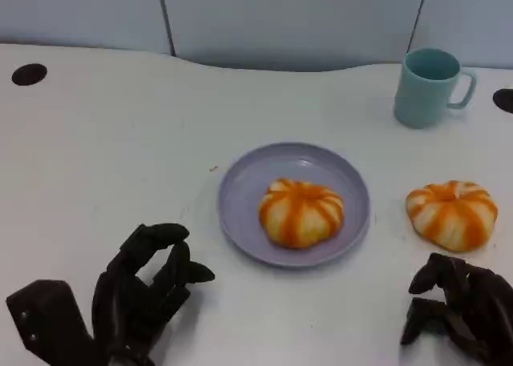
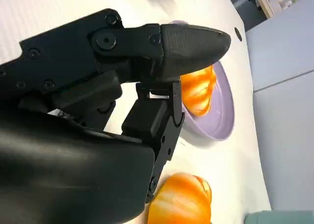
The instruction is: Grasp the bread from the table and place it into the plate.
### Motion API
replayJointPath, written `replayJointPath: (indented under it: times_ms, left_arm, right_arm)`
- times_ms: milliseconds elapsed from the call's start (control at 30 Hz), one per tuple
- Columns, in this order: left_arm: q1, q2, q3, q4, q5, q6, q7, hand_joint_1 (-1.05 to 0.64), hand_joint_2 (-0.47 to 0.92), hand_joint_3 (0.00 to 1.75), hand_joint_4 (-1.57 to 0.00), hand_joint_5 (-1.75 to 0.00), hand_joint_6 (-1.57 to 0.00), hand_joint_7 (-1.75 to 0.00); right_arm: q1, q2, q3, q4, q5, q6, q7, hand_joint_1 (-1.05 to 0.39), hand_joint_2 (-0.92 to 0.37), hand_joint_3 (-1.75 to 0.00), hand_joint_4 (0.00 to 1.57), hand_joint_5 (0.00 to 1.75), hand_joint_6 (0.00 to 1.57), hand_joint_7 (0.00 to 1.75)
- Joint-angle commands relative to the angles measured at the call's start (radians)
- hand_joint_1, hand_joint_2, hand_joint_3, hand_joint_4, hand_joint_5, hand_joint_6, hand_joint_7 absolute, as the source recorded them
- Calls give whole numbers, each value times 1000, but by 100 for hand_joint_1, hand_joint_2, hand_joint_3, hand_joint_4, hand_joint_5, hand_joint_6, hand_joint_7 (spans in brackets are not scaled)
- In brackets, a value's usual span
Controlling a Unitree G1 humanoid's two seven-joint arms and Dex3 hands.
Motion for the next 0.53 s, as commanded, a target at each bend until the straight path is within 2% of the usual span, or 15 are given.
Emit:
replayJointPath:
  times_ms: [33,133,233,533]
  left_arm:
    - [-11,13,12,7,-25,4,-24,-27,59,80,-66,-164,-58,-138]
    - [-13,17,12,15,-19,-12,-34,-25,58,81,-68,-161,-62,-136]
    - [-12,27,9,14,-3,-19,-33,-25,59,83,-67,-160,-62,-134]
    - [-8,35,8,-4,-1,-10,-22,-24,59,83,-62,-165,-59,-139]
  right_arm:
    - [-4,-14,-17,14,6,19,-11,-41,-92,-46,117,121,107,114]
    - [-2,-9,-15,-3,7,40,-23,-40,-92,-46,118,121,106,114]
    - [-2,-8,0,3,-11,6,-13,-40,-92,-50,116,122,103,119]
    - [-3,7,2,6,-10,0,-17,-42,-92,-47,116,122,106,118]
